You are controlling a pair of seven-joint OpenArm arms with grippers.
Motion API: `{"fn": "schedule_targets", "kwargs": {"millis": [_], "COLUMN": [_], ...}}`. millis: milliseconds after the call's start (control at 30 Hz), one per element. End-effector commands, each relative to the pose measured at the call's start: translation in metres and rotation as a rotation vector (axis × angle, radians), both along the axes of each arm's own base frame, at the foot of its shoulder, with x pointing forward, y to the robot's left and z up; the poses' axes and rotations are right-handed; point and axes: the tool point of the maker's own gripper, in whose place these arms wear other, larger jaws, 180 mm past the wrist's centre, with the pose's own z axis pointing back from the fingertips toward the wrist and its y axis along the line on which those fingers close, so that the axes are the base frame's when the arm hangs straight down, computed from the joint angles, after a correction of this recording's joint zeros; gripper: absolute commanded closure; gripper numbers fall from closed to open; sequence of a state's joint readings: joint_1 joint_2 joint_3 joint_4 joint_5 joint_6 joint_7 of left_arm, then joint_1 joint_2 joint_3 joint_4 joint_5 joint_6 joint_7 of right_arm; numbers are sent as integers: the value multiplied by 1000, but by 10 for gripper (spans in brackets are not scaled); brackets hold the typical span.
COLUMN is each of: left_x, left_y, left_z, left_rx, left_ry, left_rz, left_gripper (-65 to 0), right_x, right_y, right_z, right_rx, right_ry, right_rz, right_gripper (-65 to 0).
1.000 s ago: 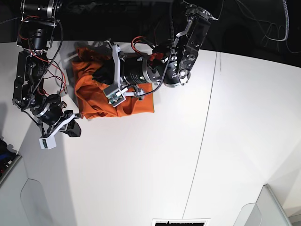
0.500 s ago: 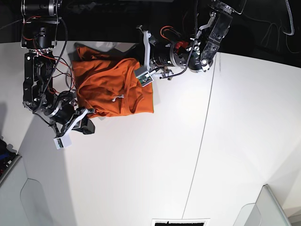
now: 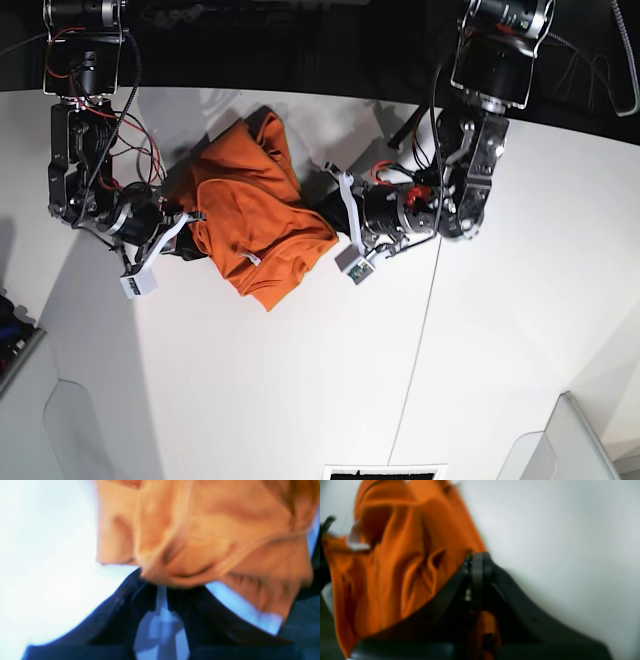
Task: Layout the t-shirt on the table in an organized manner, then fold the t-shirt properly
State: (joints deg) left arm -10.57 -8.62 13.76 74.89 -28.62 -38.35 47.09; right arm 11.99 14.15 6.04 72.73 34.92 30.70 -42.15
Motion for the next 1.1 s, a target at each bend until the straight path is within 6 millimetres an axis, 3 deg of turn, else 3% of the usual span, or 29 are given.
{"fn": "schedule_targets", "kwargs": {"millis": [0, 167, 267, 367, 533, 633, 833, 967, 1067], "left_x": [12, 25, 21, 21, 14, -17, -100, -160, -206], "left_y": [10, 11, 9, 21, 64, 78, 106, 123, 131], "left_z": [-2, -1, 18, 49, 89, 96, 84, 66, 40], "left_rx": [41, 2, -72, -169, -183, -209, -189, -119, -38], "left_ry": [8, 85, 99, 66, -48, -10, 140, 259, 381], "left_rz": [17, 11, -13, 0, 53, 37, 0, 2, -11], "left_gripper": [-69, -70, -70, -70, -70, -70, -70, -70, -69], "right_x": [0, -27, -29, -25, -29, -47, -109, -160, -199], "right_y": [3, 15, 8, -12, -53, -66, -75, -72, -64], "right_z": [9, 1, 8, 25, 49, 49, 40, 43, 37], "right_rx": [29, 95, 81, 59, 6, -16, -66, -139, -160], "right_ry": [-30, -13, -41, -94, -154, -139, -52, 3, 83], "right_rz": [14, 24, 12, -35, -124, -146, -96, -29, 20], "right_gripper": [0, 0, 0, 0, 0, 0, 0, 0, 0]}}
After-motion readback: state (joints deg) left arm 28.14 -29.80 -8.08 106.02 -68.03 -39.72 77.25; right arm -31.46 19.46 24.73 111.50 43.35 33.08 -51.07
